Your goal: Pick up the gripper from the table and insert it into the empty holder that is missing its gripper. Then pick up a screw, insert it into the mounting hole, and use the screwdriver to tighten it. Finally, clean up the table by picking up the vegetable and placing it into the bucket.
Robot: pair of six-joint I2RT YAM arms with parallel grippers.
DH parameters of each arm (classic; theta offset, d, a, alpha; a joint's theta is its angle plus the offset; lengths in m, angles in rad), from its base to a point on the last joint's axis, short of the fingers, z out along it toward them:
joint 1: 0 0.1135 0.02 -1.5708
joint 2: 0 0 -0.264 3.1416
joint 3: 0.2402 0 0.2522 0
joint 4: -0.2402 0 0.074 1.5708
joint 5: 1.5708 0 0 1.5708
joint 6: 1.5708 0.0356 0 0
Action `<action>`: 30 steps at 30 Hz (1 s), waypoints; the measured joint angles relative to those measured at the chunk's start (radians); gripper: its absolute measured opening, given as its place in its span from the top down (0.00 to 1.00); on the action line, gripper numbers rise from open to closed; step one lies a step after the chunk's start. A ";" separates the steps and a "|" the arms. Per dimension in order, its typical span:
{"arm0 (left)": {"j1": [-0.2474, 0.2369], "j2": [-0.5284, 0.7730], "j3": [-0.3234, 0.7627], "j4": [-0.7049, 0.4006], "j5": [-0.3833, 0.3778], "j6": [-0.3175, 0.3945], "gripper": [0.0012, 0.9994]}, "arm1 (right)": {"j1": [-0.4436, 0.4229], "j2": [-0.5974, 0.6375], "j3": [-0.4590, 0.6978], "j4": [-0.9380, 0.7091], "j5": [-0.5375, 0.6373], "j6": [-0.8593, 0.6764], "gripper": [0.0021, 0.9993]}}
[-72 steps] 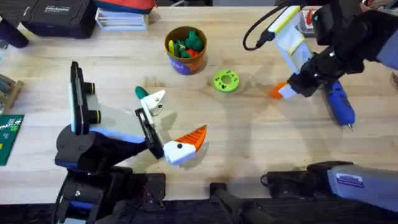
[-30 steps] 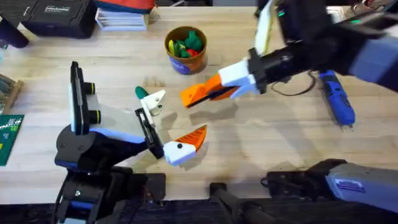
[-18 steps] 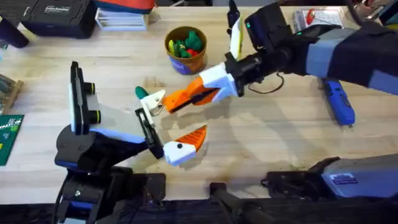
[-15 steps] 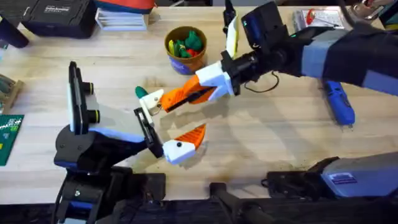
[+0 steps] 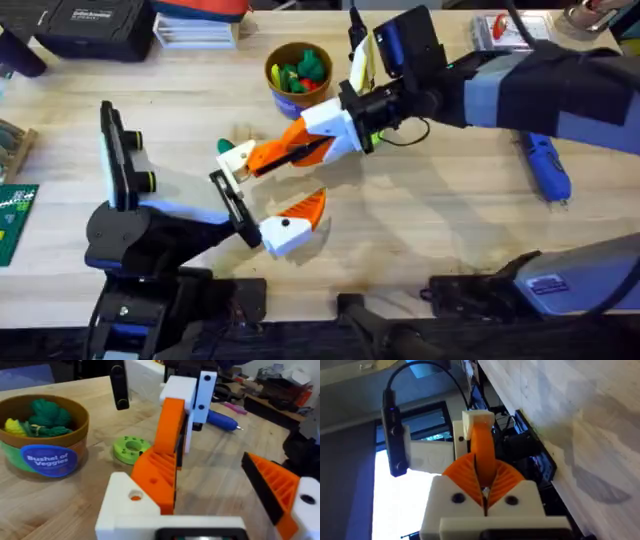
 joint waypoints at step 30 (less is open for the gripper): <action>0.015 0.015 0.000 0.003 -0.053 -0.060 0.03 | 0.132 0.001 0.003 0.173 0.309 0.189 1.00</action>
